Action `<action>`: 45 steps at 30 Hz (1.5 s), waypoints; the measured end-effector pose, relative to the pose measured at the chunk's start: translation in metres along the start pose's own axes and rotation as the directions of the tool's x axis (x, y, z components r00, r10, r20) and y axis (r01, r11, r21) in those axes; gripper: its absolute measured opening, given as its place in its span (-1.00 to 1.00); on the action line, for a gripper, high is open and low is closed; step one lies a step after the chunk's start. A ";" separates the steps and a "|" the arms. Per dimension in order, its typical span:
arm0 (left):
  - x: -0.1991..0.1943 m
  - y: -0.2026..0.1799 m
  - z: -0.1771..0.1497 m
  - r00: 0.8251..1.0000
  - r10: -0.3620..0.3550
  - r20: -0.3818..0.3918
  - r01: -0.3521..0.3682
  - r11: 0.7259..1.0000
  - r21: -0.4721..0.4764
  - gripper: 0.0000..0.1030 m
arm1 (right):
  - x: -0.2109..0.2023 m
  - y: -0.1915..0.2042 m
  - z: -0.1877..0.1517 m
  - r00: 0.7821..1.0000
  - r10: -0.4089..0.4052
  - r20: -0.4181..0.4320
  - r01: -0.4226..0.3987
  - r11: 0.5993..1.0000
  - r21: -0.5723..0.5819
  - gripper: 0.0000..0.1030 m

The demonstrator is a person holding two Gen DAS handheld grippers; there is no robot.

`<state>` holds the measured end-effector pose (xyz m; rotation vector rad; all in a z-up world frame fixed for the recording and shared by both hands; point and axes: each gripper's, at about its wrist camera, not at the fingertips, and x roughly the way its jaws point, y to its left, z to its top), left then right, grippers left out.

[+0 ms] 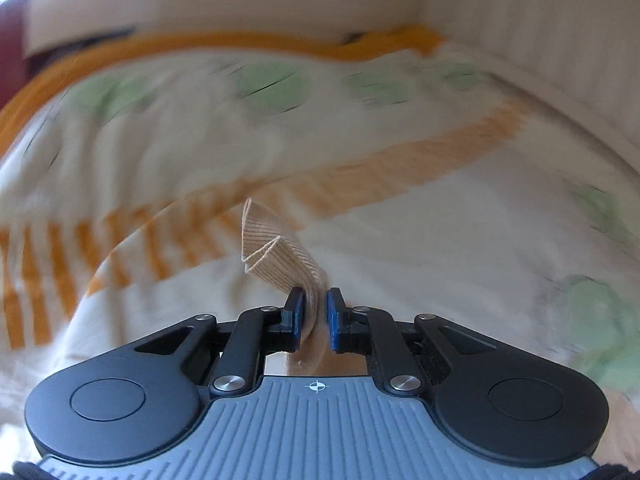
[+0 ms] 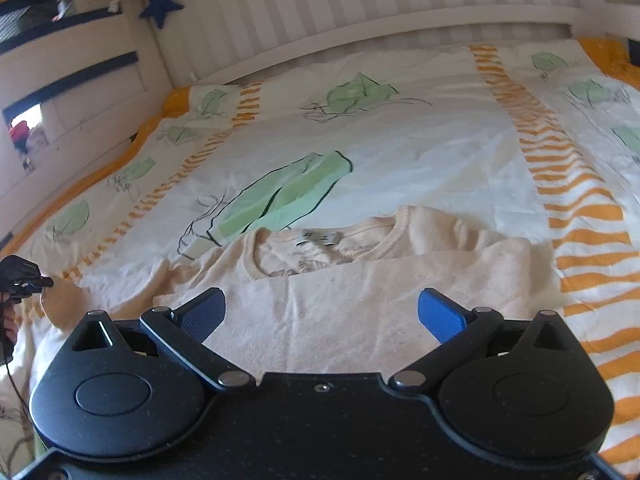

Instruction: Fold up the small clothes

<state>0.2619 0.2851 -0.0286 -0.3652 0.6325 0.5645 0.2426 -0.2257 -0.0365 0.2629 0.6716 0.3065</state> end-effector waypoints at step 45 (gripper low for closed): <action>-0.077 -0.087 -0.106 0.941 -0.281 -0.189 0.334 0.862 0.381 -0.17 | -0.007 -0.002 -0.006 0.997 -0.076 -0.021 0.074 0.992 -0.102 0.99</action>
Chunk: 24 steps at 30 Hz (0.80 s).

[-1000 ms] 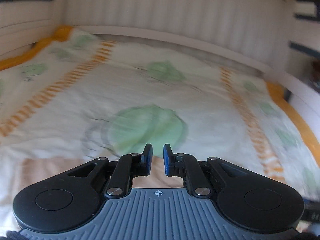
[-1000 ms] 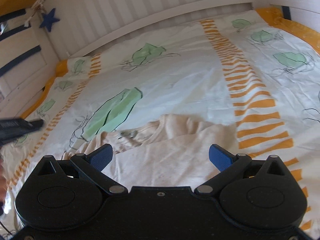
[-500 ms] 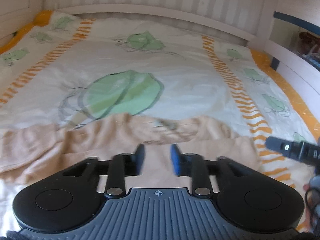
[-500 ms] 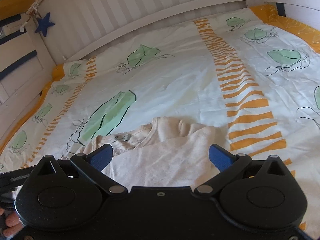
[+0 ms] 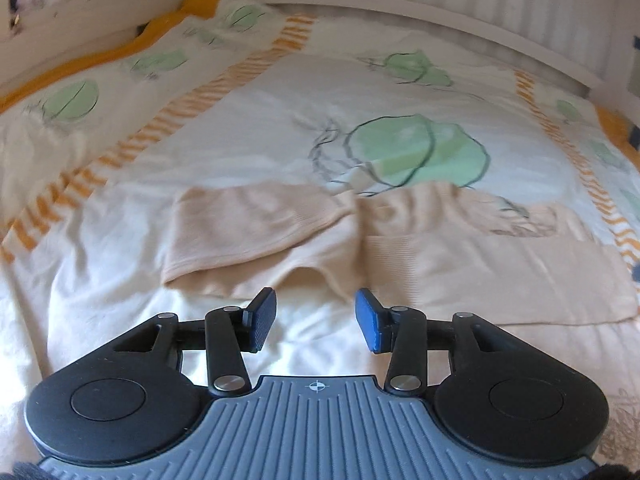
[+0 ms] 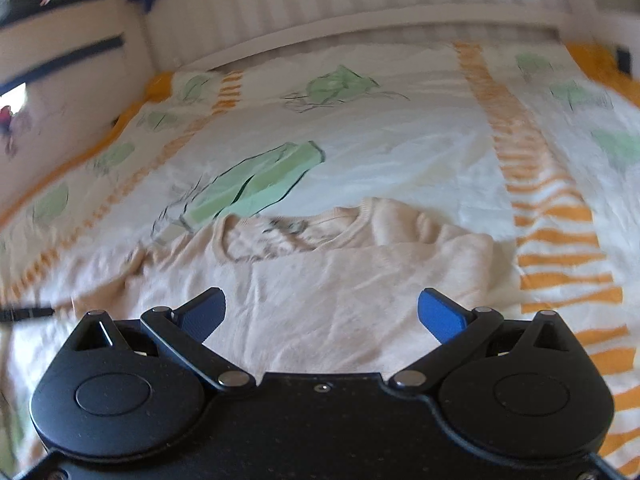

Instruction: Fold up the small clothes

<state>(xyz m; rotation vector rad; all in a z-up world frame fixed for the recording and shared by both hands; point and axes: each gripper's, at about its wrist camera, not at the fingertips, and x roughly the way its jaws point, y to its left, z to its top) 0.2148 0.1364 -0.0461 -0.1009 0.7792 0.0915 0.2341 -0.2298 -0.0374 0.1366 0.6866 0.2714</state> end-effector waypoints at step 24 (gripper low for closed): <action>0.035 0.115 0.020 0.998 0.059 -0.021 -0.062 0.952 -0.300 -0.16 | 0.174 0.226 0.052 0.845 0.416 -0.335 -0.409 0.908 0.093 0.15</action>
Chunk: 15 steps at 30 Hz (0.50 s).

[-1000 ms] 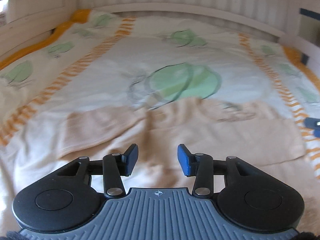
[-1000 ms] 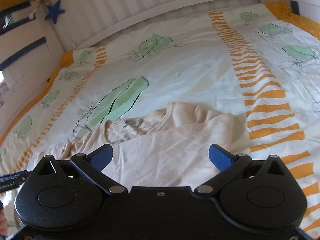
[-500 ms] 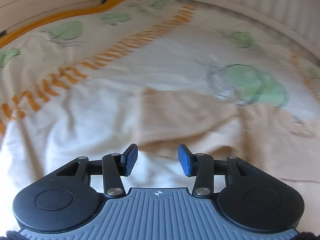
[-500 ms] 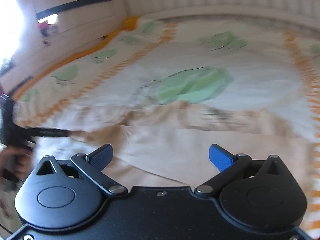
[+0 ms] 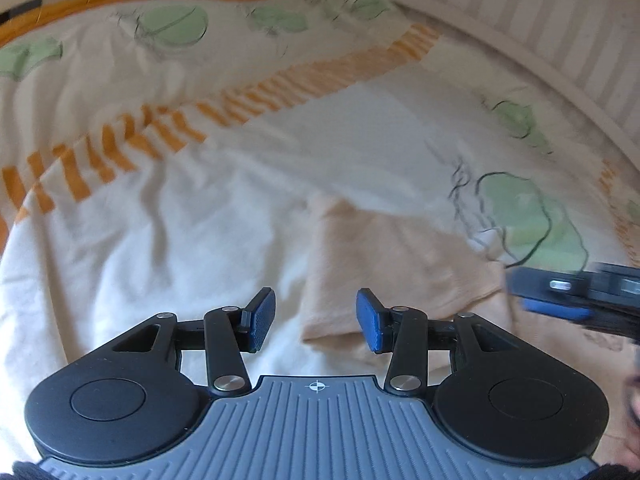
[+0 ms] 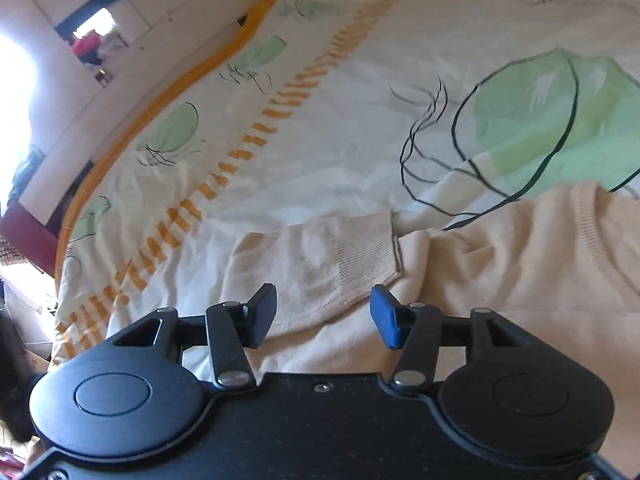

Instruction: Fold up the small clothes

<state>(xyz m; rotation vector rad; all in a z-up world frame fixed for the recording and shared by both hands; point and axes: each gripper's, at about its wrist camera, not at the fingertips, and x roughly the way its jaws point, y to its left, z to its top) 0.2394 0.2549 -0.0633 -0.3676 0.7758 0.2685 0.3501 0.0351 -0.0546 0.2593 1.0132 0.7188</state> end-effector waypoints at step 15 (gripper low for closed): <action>-0.019 0.017 0.010 0.997 -0.013 0.077 0.020 0.996 -0.090 -0.14 | 0.050 -0.012 0.008 0.996 -0.089 -0.026 0.092 0.978 0.185 0.11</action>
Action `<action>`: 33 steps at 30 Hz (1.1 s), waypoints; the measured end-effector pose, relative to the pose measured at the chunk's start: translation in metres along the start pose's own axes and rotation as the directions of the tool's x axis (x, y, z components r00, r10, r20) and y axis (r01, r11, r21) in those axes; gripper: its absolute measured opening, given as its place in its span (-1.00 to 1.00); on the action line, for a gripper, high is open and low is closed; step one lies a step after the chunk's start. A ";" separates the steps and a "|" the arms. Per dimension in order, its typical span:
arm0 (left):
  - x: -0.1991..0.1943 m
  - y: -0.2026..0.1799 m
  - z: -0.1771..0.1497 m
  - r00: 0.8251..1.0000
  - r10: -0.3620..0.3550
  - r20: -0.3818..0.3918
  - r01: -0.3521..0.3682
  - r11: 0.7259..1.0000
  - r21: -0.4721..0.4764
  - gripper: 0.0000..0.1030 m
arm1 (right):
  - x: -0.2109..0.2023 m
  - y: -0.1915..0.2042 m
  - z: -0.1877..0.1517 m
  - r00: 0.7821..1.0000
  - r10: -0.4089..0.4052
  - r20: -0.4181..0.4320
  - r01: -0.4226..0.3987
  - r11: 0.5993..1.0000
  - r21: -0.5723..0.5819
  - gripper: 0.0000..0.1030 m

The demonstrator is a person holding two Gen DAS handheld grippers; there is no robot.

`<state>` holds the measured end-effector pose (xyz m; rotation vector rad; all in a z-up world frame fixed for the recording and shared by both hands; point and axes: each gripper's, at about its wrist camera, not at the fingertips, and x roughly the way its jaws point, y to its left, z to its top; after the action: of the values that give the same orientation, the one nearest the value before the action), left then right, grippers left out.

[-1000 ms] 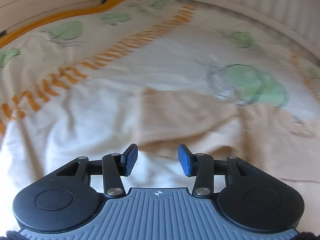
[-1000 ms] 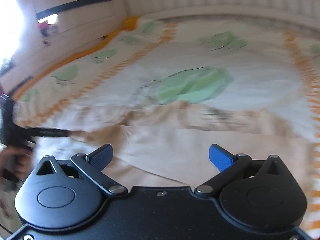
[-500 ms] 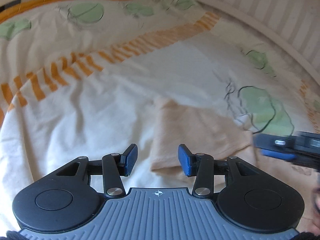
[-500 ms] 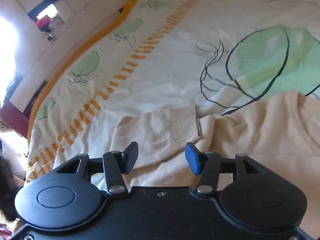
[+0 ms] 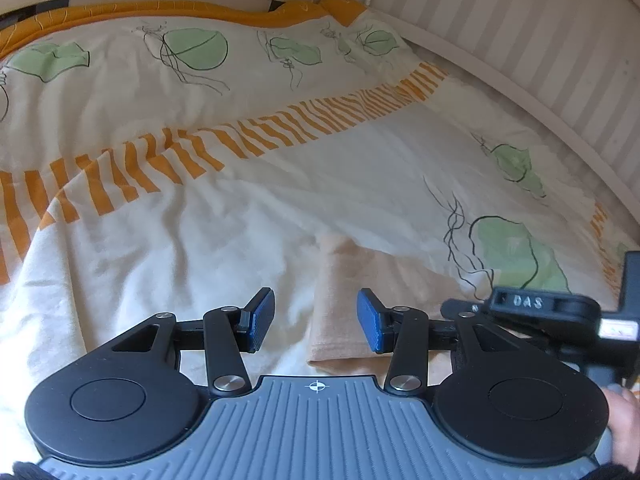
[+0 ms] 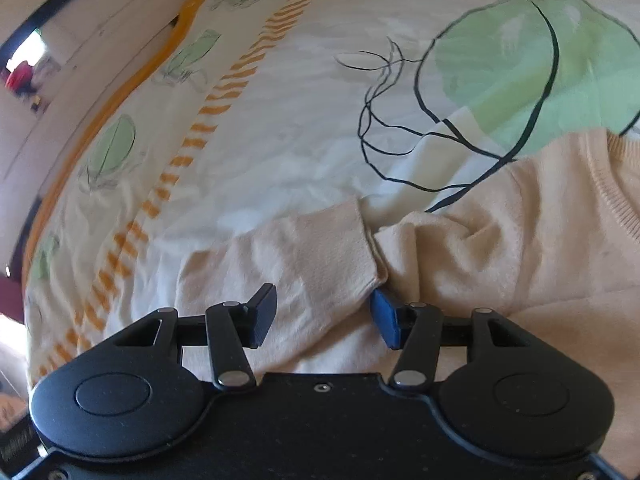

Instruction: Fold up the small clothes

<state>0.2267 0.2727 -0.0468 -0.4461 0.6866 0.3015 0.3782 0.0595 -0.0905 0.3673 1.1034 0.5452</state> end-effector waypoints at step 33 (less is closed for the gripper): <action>0.002 -0.149 -0.102 0.993 -0.103 -0.051 0.111 0.733 0.671 -0.03 | -0.252 -0.195 -0.014 0.911 -0.285 0.299 0.232 0.952 0.200 -0.79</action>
<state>0.2338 0.0945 -0.0743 0.2168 0.7269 -0.0760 0.3247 -0.2457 -0.0155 0.4255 0.8586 0.1493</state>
